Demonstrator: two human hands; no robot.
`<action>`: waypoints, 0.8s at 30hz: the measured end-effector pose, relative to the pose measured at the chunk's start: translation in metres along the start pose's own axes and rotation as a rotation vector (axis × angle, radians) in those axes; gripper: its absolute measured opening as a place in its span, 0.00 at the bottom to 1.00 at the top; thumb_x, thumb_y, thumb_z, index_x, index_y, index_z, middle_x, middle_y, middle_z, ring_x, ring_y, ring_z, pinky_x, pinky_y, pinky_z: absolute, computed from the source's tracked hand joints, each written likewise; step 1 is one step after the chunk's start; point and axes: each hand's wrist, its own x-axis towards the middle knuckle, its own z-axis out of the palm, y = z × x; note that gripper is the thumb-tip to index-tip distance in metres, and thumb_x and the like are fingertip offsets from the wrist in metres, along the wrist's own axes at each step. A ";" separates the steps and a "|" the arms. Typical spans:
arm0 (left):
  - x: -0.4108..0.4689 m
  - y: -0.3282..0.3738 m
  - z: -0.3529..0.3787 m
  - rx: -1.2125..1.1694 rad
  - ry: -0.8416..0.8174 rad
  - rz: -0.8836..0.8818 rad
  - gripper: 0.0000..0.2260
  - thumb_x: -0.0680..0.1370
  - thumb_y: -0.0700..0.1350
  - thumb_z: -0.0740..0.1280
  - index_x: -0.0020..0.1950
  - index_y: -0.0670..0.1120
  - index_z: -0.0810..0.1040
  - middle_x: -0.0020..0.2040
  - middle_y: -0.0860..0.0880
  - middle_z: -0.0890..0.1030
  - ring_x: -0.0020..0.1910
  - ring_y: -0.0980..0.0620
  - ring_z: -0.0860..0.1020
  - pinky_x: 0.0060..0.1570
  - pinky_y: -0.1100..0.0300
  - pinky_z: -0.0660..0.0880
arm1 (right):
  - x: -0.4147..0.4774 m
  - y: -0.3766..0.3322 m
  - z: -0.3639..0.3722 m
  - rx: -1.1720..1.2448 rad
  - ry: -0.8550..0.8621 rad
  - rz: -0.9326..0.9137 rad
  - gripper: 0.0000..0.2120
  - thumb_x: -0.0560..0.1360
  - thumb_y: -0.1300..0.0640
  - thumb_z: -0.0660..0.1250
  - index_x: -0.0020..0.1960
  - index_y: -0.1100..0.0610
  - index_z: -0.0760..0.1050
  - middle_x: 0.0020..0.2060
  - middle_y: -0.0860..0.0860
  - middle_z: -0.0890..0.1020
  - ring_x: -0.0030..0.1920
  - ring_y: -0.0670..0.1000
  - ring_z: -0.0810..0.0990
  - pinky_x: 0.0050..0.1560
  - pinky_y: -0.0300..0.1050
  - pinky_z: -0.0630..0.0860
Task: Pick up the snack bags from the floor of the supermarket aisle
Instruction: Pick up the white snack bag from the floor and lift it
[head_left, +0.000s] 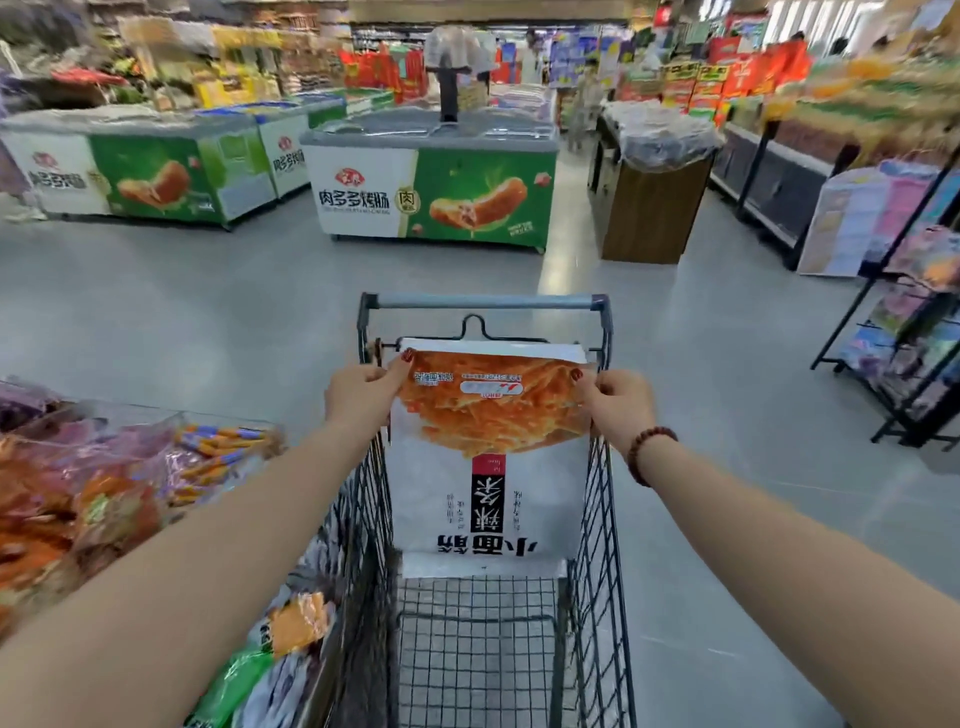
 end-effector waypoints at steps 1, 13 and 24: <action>0.011 -0.012 0.006 0.012 -0.002 -0.025 0.29 0.70 0.66 0.67 0.39 0.37 0.81 0.40 0.39 0.83 0.42 0.41 0.82 0.49 0.46 0.80 | 0.008 0.009 0.013 -0.020 -0.010 0.012 0.17 0.77 0.55 0.62 0.31 0.59 0.67 0.28 0.57 0.68 0.30 0.53 0.71 0.33 0.46 0.68; 0.070 -0.123 0.082 0.150 0.016 -0.323 0.24 0.77 0.59 0.64 0.29 0.46 0.63 0.28 0.47 0.67 0.30 0.49 0.67 0.32 0.58 0.61 | 0.057 0.108 0.102 -0.143 -0.132 0.246 0.18 0.78 0.54 0.61 0.33 0.62 0.70 0.27 0.54 0.70 0.30 0.52 0.69 0.32 0.42 0.64; 0.091 -0.183 0.107 0.128 0.206 -0.488 0.20 0.79 0.54 0.63 0.33 0.44 0.65 0.31 0.49 0.69 0.32 0.48 0.68 0.33 0.57 0.64 | 0.065 0.138 0.170 -0.193 -0.218 0.314 0.16 0.78 0.55 0.61 0.33 0.60 0.67 0.26 0.51 0.67 0.28 0.50 0.66 0.27 0.41 0.60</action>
